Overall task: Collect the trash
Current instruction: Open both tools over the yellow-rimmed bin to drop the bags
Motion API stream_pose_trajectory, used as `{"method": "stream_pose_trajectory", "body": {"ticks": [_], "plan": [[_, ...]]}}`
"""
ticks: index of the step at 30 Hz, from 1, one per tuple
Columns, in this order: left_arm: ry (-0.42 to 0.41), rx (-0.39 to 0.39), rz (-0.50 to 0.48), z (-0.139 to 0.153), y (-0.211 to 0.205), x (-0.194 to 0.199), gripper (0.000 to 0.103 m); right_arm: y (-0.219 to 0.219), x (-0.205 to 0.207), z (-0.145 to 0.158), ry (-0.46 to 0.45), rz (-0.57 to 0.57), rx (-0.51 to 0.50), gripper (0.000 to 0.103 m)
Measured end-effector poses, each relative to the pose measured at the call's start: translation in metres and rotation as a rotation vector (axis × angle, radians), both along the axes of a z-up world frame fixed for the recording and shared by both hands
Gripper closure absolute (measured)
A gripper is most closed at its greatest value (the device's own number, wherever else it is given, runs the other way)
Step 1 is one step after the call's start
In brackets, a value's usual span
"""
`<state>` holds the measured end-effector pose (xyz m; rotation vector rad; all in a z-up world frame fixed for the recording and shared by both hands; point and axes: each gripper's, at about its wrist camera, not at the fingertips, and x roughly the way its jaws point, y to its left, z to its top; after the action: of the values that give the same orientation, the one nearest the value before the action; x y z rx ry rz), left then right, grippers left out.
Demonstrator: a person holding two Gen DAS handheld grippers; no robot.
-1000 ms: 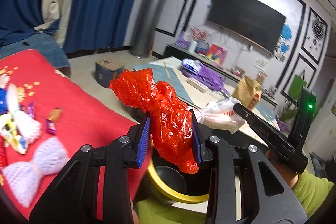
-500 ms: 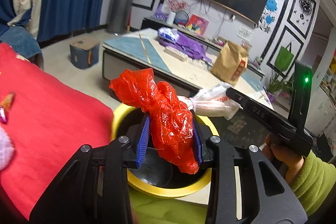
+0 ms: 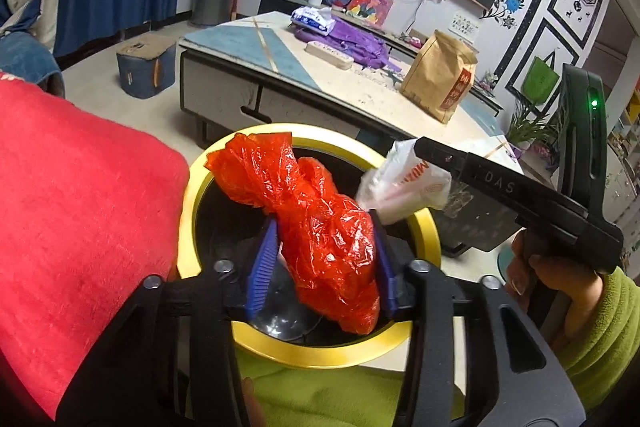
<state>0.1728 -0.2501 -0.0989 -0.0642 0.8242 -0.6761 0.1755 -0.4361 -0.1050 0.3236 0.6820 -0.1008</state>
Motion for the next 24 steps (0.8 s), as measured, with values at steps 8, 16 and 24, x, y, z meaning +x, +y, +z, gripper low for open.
{"method": "stream_pose_trajectory", "body": {"ticks": [8, 16, 24], "plan": [[0.012, -0.008, 0.020, 0.002, 0.013, -0.004, 0.016, -0.002, 0.000, 0.003, -0.019, -0.017, 0.016, 0.066], [-0.031, -0.018, 0.067, 0.024, 0.030, -0.016, 0.011, 0.007, -0.007, 0.019, -0.067, -0.009, 0.013, 0.046], [-0.103, -0.015, 0.163, 0.049, 0.060, -0.027, 0.011, 0.035, -0.019, 0.046, -0.155, 0.044, -0.032, 0.030]]}}
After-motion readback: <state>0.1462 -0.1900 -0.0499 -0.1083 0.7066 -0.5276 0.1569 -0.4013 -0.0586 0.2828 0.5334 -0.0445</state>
